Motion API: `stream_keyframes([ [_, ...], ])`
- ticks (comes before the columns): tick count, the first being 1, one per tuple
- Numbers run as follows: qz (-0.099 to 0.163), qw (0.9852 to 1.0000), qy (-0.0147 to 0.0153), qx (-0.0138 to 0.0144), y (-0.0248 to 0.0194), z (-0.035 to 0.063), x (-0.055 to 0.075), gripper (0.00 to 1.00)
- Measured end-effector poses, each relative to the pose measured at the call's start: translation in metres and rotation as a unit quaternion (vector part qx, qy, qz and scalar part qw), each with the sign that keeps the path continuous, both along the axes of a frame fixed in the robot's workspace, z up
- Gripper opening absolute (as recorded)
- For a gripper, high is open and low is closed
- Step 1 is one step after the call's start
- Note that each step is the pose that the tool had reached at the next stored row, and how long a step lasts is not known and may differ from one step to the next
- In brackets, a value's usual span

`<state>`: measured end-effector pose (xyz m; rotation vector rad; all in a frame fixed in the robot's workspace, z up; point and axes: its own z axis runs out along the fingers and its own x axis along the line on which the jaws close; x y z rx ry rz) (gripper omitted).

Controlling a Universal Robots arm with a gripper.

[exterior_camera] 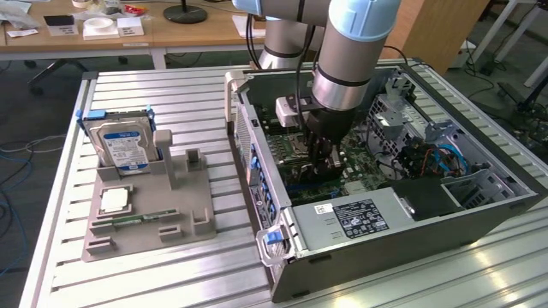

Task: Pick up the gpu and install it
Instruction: 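Insert the gpu into the slot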

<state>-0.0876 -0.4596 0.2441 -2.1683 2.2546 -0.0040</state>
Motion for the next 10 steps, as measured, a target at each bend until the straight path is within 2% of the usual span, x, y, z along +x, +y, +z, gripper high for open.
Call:
stream_keyframes([
  [10,0.000,1.0000,-0.0001,0.0002,0.0001,0.0011,0.0000,0.27],
])
